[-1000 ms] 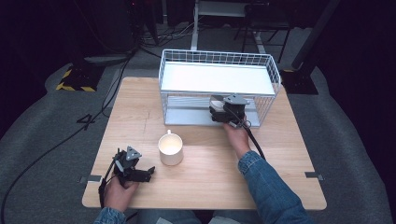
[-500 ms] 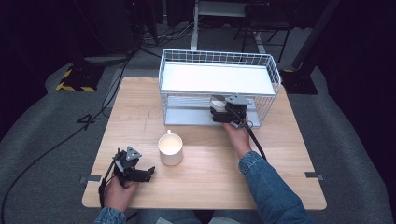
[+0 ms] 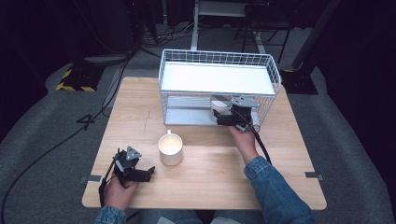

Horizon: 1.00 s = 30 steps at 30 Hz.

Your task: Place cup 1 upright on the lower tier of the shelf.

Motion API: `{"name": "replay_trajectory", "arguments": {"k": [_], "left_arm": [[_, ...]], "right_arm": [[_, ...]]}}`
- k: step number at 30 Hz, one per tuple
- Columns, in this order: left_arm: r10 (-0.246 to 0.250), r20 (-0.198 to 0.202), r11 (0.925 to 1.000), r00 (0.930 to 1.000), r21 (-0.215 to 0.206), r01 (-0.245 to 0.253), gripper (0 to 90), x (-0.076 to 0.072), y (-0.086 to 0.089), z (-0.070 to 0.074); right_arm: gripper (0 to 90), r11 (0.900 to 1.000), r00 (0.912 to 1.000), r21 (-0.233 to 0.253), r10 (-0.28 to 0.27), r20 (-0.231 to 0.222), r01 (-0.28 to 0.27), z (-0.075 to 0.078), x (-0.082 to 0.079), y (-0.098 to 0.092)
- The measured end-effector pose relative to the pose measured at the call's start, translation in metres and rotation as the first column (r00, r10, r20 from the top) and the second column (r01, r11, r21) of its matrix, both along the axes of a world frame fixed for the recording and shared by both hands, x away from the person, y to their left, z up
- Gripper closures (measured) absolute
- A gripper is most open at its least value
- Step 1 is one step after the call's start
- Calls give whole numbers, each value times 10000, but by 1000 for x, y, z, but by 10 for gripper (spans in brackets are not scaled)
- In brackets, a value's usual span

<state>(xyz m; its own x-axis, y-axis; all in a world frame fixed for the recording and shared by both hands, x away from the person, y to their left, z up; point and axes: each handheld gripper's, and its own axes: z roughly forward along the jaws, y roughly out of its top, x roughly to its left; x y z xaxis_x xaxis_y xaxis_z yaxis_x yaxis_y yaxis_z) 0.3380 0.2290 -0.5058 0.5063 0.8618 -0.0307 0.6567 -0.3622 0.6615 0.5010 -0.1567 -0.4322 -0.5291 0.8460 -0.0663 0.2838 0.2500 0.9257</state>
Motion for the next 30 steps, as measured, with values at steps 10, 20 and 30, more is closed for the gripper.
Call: {"name": "replay_trajectory", "arguments": {"k": [10, 20, 30], "left_arm": [[199, 34, 9998, 9998, -42, -199, 3, 2, -1, 0], [138, 48, 9999, 9999, -16, -138, 3, 6, 0, 0], [121, 45, 9999, 9999, 2, -121, 4, 8, 1, 0]], "right_arm": [[4, 9990, 9987, 29, 439, -274, -438, 15, -24, -23], [3, 9970, 9937, 109, 778, -810, -772, 28, -52, -59], [4, 9953, 9907, -358, 852, -1058, -894, 26, -84, -91]]}}
